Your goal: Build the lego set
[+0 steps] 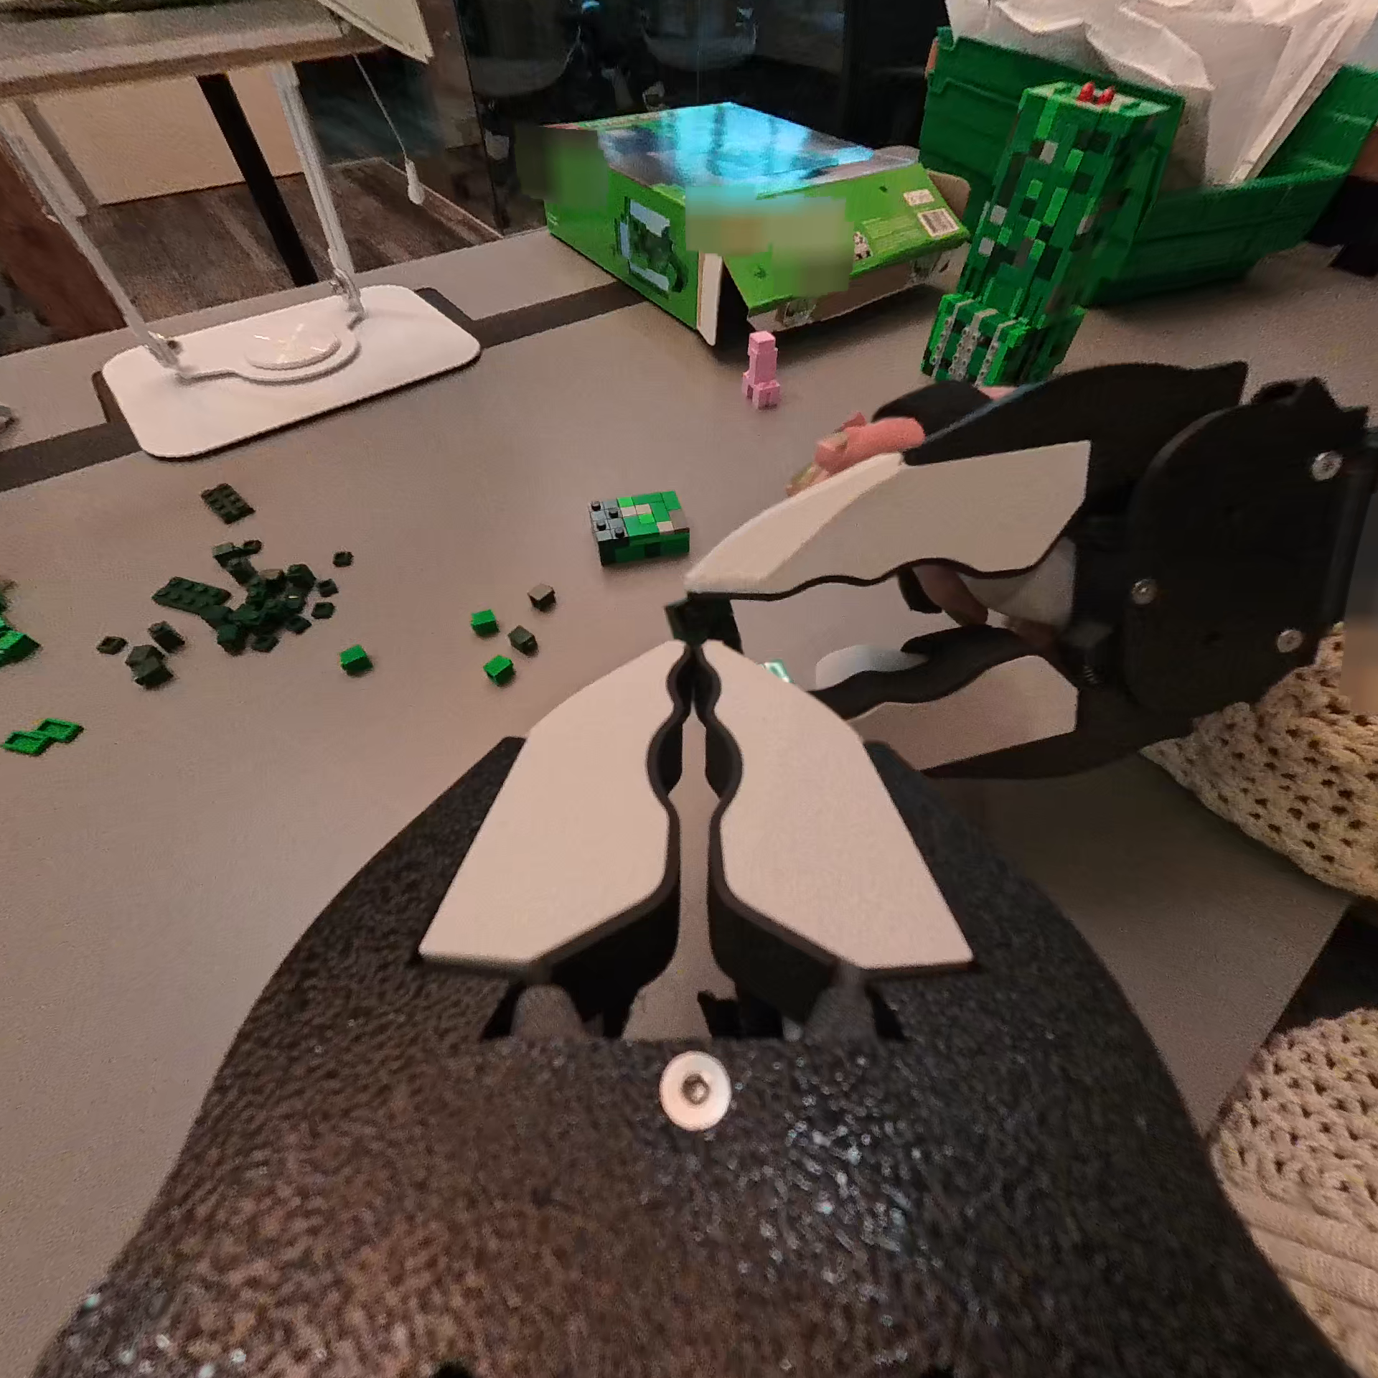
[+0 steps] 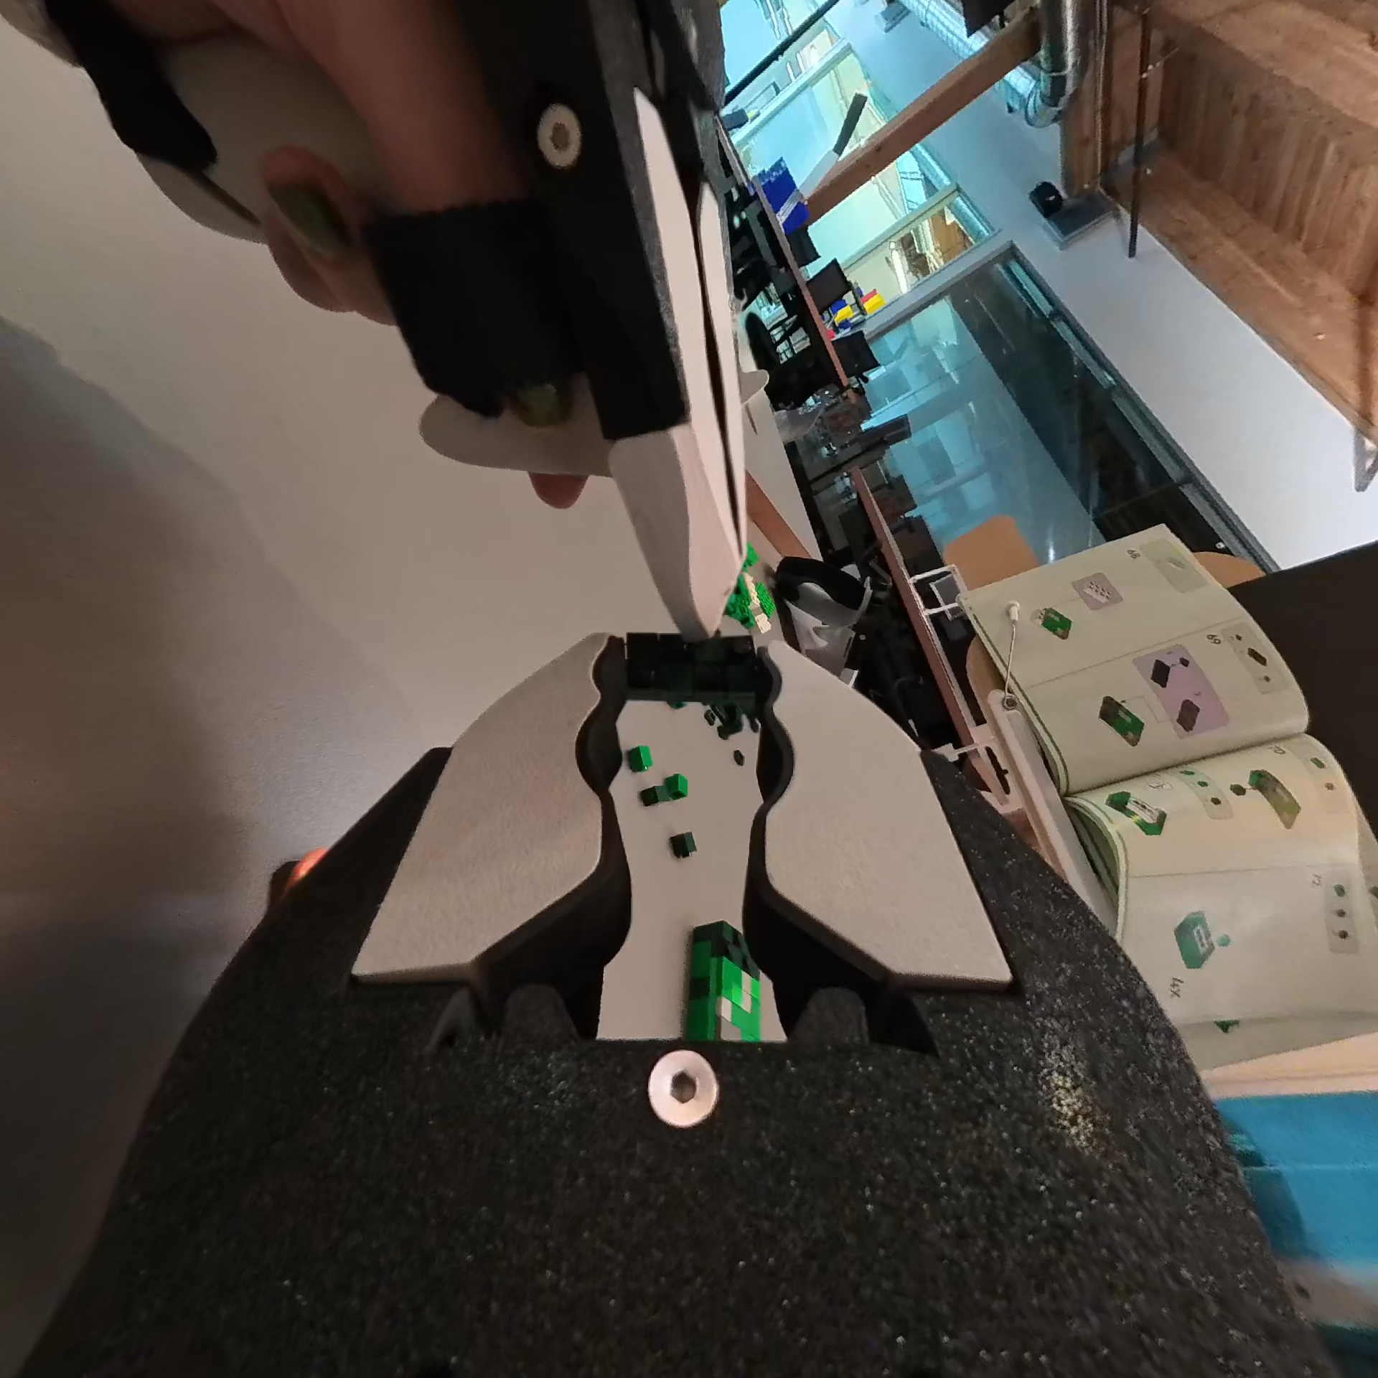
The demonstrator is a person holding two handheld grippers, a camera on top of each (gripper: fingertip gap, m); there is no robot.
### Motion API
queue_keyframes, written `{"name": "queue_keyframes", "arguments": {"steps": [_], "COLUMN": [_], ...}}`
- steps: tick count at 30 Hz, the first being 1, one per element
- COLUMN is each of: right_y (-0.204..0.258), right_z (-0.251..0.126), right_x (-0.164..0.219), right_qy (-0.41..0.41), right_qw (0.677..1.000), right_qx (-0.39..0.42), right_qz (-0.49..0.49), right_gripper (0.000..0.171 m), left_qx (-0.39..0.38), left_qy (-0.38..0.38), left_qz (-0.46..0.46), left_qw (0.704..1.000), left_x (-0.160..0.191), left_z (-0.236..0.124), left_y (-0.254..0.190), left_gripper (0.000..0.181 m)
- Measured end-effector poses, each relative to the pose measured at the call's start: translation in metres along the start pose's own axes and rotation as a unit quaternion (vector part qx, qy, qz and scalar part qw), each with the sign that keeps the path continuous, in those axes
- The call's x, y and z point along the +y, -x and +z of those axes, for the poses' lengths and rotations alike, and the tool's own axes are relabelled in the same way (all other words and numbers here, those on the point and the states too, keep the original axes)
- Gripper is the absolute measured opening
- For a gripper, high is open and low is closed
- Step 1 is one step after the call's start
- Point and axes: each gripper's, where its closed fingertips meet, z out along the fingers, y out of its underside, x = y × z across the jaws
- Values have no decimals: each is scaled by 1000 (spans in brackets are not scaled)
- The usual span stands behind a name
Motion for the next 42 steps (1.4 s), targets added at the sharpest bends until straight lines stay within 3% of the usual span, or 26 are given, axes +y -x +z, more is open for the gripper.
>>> {"name": "queue_keyframes", "arguments": {"steps": [5,8,16,21,28,31,42], "right_y": [0,4,-1,-3,-5,-1,3], "right_z": [0,-4,-23,-26,-32,-34,-37], "right_x": [-2,-9,-25,-28,-34,-37,-41], "right_qy": [-9,-41,-129,-152,-177,-183,-195], "right_qw": [1000,995,940,905,862,846,821], "right_qx": [-8,-46,-161,-199,-241,-269,-295], "right_qz": [18,75,271,344,410,423,447], "right_gripper": [33,33,33,33,33,32,26], "left_qx": [0,38,58,11,-29,-42,-24], "left_qy": [-12,-23,-54,-114,-123,-129,-143], "left_qz": [5,42,184,381,448,485,497], "left_qw": [1000,998,980,917,885,864,856], "left_x": [-5,-8,-11,-14,-11,-12,-8], "left_z": [-3,-8,-27,-30,-27,-25,-23], "left_y": [4,-1,-4,-24,-25,-29,-40], "left_gripper": [8,16,28,20,33,32,10]}}
